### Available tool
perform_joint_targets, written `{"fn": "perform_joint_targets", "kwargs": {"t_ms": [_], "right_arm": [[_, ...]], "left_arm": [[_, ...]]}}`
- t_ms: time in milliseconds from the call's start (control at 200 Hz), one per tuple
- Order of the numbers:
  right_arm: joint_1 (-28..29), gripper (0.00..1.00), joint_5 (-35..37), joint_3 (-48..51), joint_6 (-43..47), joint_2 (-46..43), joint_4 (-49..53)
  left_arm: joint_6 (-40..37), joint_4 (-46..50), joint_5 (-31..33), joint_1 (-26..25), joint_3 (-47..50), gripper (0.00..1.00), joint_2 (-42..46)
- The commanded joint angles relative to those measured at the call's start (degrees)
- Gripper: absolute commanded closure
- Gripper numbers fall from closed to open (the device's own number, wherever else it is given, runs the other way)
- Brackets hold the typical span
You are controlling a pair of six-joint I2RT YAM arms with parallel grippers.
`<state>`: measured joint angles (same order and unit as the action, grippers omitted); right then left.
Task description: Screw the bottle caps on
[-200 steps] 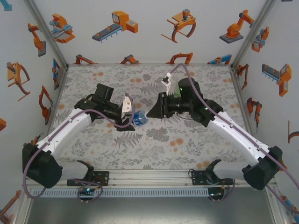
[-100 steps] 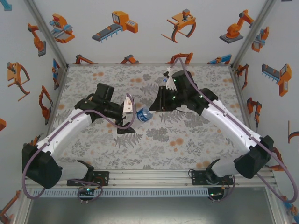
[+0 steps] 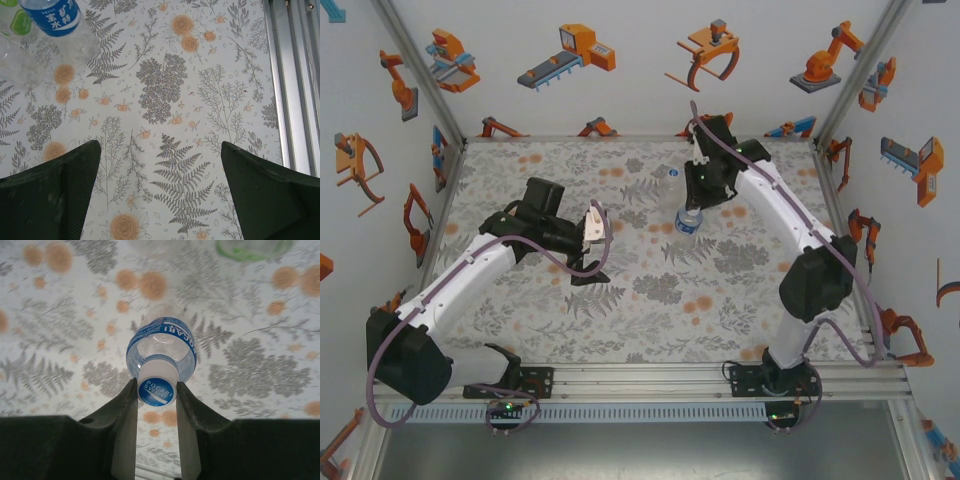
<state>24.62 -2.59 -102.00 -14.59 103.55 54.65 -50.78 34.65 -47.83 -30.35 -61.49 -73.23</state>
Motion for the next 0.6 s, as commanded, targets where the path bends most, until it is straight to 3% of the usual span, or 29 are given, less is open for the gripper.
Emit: {"fn": "perform_joint_targets", "kwargs": {"t_ms": [0, 320, 591], "right_arm": [[-1.45, 1.00, 3.78, -6.20, 4.76, 3.33, 2.65], [-3.86, 1.00, 2.31, -16.55, 5.56, 13.55, 3.54], [-3.94, 1.00, 0.41, -15.32, 5.38, 13.74, 1.50]], "left_arm": [[0.56, -0.13, -0.86, -0.15, -0.47, 0.03, 0.89], [0.69, -0.11, -0.80, -0.14, -0.60, 0.03, 0.52], [0.68, -0.06, -0.81, -0.12, -0.90, 0.03, 0.54]]}}
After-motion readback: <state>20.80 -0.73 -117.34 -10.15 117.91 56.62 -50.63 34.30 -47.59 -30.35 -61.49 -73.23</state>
